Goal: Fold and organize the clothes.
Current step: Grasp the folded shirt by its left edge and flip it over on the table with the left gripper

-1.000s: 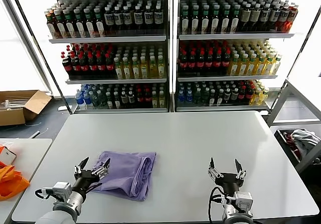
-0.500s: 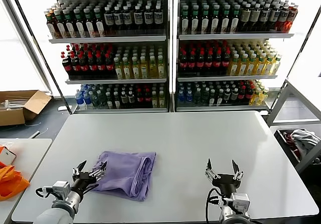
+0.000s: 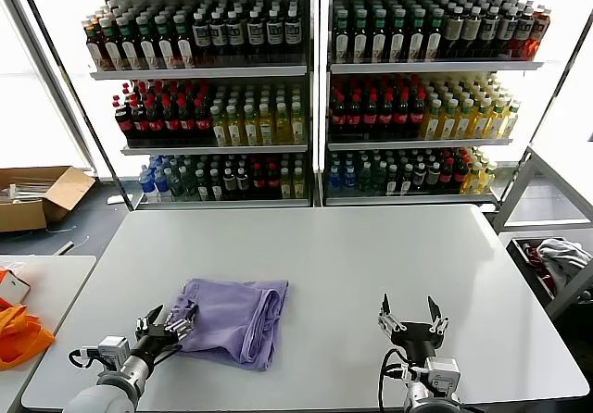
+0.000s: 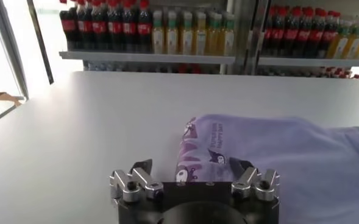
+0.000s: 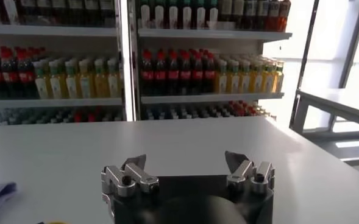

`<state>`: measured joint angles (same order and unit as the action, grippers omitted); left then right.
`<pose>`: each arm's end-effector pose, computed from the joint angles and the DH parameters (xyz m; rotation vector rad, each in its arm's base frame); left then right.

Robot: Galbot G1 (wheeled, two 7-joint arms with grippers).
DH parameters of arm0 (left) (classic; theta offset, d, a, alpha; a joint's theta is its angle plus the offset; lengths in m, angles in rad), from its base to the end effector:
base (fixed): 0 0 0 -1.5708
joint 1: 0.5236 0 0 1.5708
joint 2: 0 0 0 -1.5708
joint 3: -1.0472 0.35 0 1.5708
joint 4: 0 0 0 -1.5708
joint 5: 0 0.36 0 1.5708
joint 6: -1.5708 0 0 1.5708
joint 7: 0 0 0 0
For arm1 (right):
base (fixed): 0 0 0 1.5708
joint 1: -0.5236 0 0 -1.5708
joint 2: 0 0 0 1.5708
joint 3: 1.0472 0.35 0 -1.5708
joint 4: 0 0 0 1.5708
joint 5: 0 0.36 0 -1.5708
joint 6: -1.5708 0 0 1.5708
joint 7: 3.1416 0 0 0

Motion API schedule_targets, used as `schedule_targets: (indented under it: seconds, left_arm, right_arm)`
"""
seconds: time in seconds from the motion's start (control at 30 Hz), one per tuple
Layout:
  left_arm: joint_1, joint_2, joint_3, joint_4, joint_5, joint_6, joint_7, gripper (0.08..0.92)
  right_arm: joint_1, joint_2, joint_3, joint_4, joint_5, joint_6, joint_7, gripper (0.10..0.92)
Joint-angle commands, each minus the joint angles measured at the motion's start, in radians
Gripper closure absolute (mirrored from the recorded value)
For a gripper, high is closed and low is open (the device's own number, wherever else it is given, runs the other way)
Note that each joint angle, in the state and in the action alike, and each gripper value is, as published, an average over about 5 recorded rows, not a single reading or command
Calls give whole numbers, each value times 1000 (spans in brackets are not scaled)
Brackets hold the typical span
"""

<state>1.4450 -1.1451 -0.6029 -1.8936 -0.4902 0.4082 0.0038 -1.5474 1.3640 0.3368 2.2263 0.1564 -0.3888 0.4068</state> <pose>0.2349 0.1220 -0.3195 -0.1038 -2.6576 0.0704 0.1796 0.0251 -0.2562 -0.1645 -2.8649 0.0386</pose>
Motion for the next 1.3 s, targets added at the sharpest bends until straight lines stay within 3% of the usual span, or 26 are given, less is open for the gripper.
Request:
schedule_targets:
  seconds: [0.03, 0.47, 0.73, 0.93, 1.13, 1.3]
  left_arm:
    - [-2, 0, 4, 12, -66, 35, 0, 249]
    - [18, -11, 7, -7, -80, 52, 19, 621]
    - [19, -21, -31, -57, -26, 27, -24, 850]
    - [15, 31, -190, -81, 6, 18, -79, 886]
    - [13, 168, -424, -14, -17, 1, -89, 886]
    - [32, 249, -535, 53, 6, -21, -68, 886]
  right_arm:
    - [1, 3, -1, 0, -2, 0, 0, 203]
    - [1, 0, 4, -1, -1, 6, -2, 203]
    - [3, -3, 3, -2, -1, 7, -2, 203]
    - [9, -9, 5, -1, 2, 5, -3, 203]
    - [21, -20, -1, -15, 9, 6, -3, 203]
    - [37, -20, -10, -22, 13, 5, -4, 203]
